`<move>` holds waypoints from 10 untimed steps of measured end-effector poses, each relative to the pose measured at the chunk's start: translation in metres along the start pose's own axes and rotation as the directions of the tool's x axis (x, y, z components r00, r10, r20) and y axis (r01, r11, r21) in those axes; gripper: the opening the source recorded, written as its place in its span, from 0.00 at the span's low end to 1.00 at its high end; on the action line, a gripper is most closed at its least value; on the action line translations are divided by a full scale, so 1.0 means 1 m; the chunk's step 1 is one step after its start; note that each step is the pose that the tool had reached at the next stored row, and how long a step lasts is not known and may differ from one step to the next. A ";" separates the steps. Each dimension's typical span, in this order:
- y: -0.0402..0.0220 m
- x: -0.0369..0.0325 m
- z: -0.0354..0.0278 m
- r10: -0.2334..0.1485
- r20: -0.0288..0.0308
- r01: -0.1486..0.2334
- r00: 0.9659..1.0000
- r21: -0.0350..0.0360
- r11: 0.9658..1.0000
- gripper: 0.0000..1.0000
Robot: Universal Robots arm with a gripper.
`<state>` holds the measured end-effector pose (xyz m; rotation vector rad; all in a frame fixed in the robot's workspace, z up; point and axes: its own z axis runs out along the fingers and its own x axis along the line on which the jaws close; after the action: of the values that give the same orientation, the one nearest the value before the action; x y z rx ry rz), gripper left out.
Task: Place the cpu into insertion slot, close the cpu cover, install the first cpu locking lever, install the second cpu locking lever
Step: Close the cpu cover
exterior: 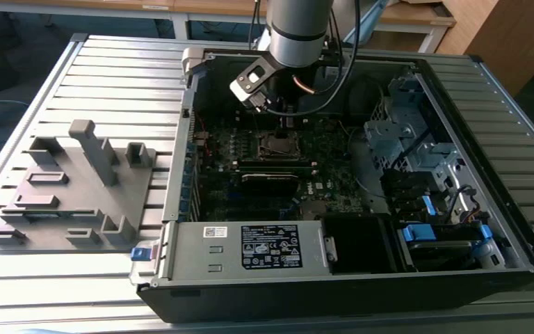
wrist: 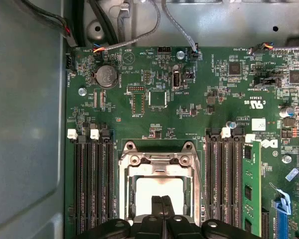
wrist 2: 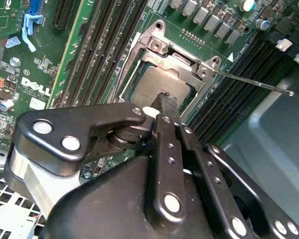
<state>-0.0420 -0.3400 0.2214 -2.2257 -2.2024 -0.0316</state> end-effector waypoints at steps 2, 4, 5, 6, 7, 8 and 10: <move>0.0000 0.0000 0.0000 0.000 0.000 0.000 1.000 0.000 1.000 0.11; 0.0000 0.0000 0.0003 -0.010 0.000 0.010 1.000 0.000 1.000 0.11; -0.0001 0.0000 0.0005 -0.026 0.000 0.026 1.000 0.000 1.000 0.11; -0.0001 0.0000 0.0007 -0.046 -0.001 0.046 0.999 0.001 0.999 0.11; -0.0001 0.0000 0.0008 -0.064 -0.001 0.064 0.998 0.001 0.998 0.11; 0.0000 0.0000 0.0010 -0.082 -0.001 0.082 0.997 0.002 0.997 0.11; -0.0001 0.0000 0.0015 -0.118 -0.001 0.118 0.993 0.002 0.993 0.11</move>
<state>-0.0420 -0.3400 0.2199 -2.0913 -2.3288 -0.0310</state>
